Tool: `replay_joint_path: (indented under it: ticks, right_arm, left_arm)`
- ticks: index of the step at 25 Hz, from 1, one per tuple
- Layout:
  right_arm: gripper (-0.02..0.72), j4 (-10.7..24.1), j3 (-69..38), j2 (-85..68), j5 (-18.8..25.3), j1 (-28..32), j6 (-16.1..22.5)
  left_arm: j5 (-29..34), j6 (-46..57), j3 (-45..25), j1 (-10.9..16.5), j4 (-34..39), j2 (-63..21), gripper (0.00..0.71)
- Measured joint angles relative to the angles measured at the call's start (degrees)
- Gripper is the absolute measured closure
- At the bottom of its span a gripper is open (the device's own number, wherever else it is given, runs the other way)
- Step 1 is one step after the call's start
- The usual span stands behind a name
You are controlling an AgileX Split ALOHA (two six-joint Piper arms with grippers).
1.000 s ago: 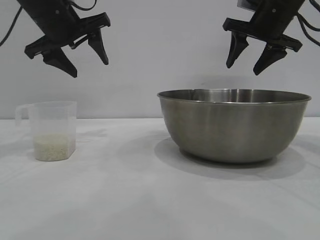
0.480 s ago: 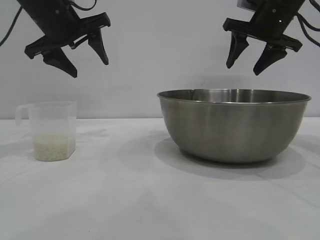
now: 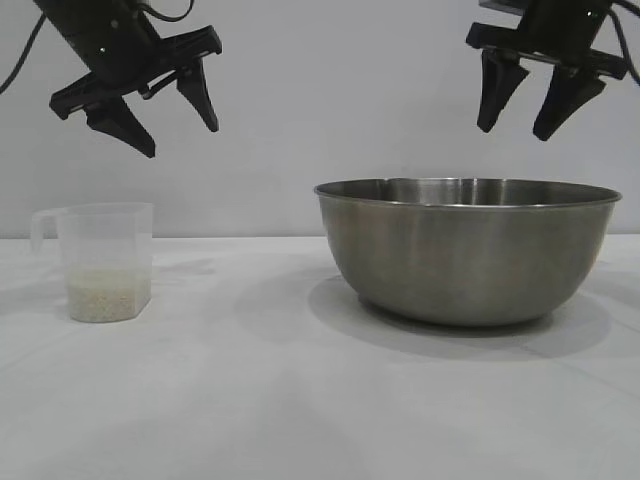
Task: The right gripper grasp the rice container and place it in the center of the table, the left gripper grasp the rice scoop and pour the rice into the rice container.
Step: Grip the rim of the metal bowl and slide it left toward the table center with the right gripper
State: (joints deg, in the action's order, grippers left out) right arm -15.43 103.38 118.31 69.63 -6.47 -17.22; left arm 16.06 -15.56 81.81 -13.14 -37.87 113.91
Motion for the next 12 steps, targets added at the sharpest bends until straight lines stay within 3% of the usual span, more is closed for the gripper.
replay_joint_path:
  ticks: [2, 5, 8, 12]
  right_arm:
    - [0.225, 1.3, 0.0, 0.0, 0.6, 0.0, 0.6]
    - [0.225, 3.4, -0.3, 0.0, 0.8, 0.0, 4.7]
    - [0.225, 3.7, -2.8, -0.1, 0.8, 0.0, 7.0]
    - [0.225, 3.1, -7.6, -0.1, 0.8, 0.0, 7.4]
  left_arm:
    - [0.1, -0.1, 0.0, 0.0, 0.0, 0.0, 0.235]
    - [0.1, -0.1, 0.0, 0.0, 0.0, 0.0, 0.235]
    - [0.1, -0.1, 0.0, 0.0, 0.0, 0.1, 0.235]
    - [0.1, -0.1, 0.0, 0.0, 0.0, 0.1, 0.235]
